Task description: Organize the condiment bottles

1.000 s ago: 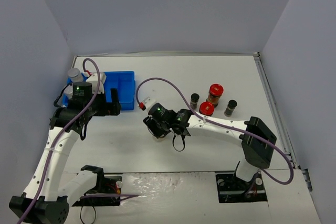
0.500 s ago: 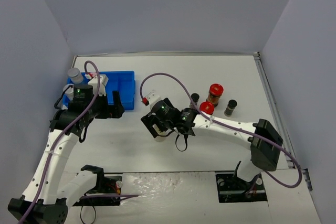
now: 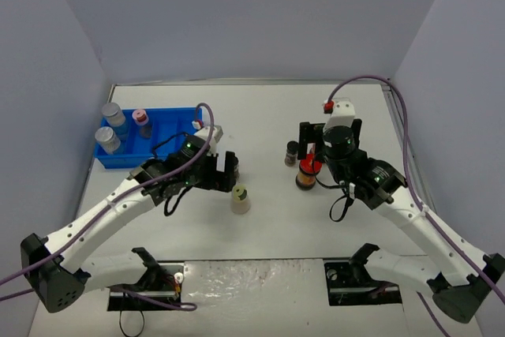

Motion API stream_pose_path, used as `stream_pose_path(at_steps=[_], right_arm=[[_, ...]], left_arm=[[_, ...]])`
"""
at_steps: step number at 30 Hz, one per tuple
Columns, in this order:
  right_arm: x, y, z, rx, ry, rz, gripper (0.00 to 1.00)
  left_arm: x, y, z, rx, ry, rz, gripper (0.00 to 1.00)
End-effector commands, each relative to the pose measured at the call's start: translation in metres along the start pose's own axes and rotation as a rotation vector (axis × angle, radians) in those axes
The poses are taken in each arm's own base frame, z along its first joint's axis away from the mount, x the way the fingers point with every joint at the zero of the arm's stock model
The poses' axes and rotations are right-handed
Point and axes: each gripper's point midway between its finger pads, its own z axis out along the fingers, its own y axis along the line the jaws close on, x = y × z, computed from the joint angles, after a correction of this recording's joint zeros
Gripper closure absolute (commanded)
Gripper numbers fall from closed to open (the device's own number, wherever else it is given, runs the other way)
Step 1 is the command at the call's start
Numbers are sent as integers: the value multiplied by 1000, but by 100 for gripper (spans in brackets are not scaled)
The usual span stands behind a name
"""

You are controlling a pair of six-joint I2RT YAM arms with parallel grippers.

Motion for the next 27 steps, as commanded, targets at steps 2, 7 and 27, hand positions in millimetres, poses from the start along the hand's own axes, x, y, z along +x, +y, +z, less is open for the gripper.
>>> stream_pose_path(at_steps=[2,7,27], right_arm=[[0,-32,-3,86,-21,88,0],[11,-30,-2,61,3,100,0],[21,-34,1,70,21,94,0]], left_arm=[[-18,-31,29,-41,-76,-48,3],[-6,-45,58,-65,-36,-4,3],[38,-40,82,-253,102,54,65]])
